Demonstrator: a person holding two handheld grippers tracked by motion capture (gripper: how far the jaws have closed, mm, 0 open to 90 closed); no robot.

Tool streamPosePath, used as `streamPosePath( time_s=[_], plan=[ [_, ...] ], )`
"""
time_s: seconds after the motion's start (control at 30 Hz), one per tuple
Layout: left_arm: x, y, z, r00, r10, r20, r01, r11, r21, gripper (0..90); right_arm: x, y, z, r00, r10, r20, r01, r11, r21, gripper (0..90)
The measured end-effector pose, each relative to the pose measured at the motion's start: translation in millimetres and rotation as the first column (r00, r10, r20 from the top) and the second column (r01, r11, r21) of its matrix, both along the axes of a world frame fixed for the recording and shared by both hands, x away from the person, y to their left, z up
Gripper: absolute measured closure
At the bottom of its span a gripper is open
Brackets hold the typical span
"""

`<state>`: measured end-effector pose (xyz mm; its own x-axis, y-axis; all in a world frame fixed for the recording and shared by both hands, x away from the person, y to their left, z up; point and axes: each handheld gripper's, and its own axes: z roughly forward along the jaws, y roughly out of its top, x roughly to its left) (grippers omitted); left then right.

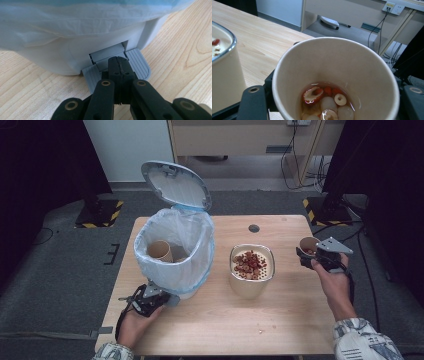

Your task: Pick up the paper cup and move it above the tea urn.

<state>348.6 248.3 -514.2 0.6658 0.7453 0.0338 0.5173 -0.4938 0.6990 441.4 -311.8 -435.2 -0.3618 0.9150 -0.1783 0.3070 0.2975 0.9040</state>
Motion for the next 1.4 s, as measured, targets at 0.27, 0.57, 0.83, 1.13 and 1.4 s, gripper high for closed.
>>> streamPosePath(
  time_s=[0.27,0.57,0.83,1.13,1.4],
  plan=[
    [0.1,0.1,0.0,1.0,-0.001,0.0,0.001,1.0,0.0,90.0,7.0,2.2,12.0,0.9998,0.018,0.01,-0.018,1.0,-0.024,28.4],
    [0.1,0.1,0.0,1.0,0.0,0.0,0.0,1.0,0.0,90.0,17.0,8.2,20.1,0.9982,0.052,0.031,-0.05,0.998,-0.044,28.6],
    [0.2,0.4,-0.2,1.0,0.0,-0.002,0.0,1.0,-0.005,90.0,31.6,15.0,27.7,0.9946,0.086,0.057,-0.082,0.994,-0.076,28.6],
    [0.2,0.3,-0.2,1.0,-0.001,-0.001,0.0,1.0,-0.004,90.0,42.8,26.6,39.9,0.9903,0.117,0.075,-0.108,0.988,-0.109,28.5],
    [0.2,0.2,-0.1,1.0,0.0,-0.001,0.0,1.0,-0.002,90.0,46.1,33.4,45.7,0.9856,0.142,0.092,-0.13,0.983,-0.126,28.4]
  ],
)
